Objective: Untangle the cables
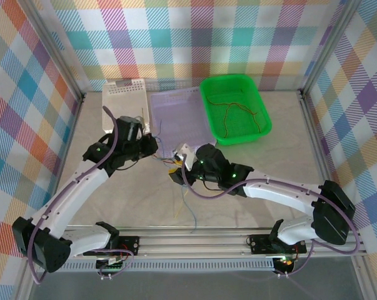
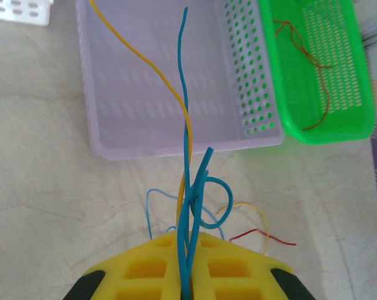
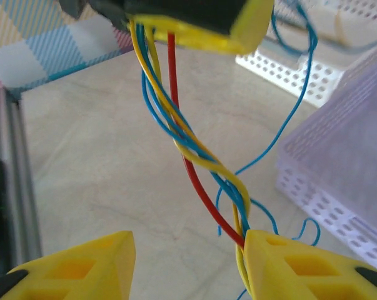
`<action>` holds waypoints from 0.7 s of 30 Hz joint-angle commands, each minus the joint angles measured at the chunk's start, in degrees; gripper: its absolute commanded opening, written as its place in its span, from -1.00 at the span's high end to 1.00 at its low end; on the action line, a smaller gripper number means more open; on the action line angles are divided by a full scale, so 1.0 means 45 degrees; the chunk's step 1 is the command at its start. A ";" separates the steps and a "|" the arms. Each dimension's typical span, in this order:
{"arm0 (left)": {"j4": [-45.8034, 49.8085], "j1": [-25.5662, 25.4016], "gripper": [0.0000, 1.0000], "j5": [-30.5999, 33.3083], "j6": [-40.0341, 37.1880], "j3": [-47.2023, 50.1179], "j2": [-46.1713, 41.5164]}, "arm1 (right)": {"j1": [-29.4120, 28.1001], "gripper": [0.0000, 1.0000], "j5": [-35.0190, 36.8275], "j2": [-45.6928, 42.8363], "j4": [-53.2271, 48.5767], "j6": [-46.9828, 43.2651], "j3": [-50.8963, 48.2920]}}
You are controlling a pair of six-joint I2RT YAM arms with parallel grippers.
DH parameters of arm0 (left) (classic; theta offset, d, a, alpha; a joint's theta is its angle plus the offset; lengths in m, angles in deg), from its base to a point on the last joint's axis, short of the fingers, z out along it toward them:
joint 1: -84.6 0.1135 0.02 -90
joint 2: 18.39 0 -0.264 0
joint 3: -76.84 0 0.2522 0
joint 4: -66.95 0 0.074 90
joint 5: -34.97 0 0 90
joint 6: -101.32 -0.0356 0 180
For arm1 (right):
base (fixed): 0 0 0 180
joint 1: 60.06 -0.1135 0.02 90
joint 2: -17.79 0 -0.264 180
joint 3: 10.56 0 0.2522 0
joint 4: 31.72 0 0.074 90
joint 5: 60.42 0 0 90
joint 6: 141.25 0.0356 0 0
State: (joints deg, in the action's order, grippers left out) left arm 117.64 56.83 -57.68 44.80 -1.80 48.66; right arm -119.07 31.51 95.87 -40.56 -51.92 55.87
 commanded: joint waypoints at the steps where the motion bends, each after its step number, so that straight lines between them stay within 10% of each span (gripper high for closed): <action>1: 0.0631 -0.0191 1.00 0.0365 0.0831 -0.0460 0.0126 | -0.0626 0.03 0.2271 0.0214 0.1088 -0.1610 -0.0290; 21: 0.1531 -0.0584 1.00 0.0330 0.1921 -0.0776 0.1012 | -0.3058 0.28 0.8513 0.2863 0.6236 -0.6416 -0.0453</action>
State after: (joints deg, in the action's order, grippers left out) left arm 122.36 54.69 -56.44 52.49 -3.50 52.66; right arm -131.94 62.92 108.64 -23.59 -75.39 54.49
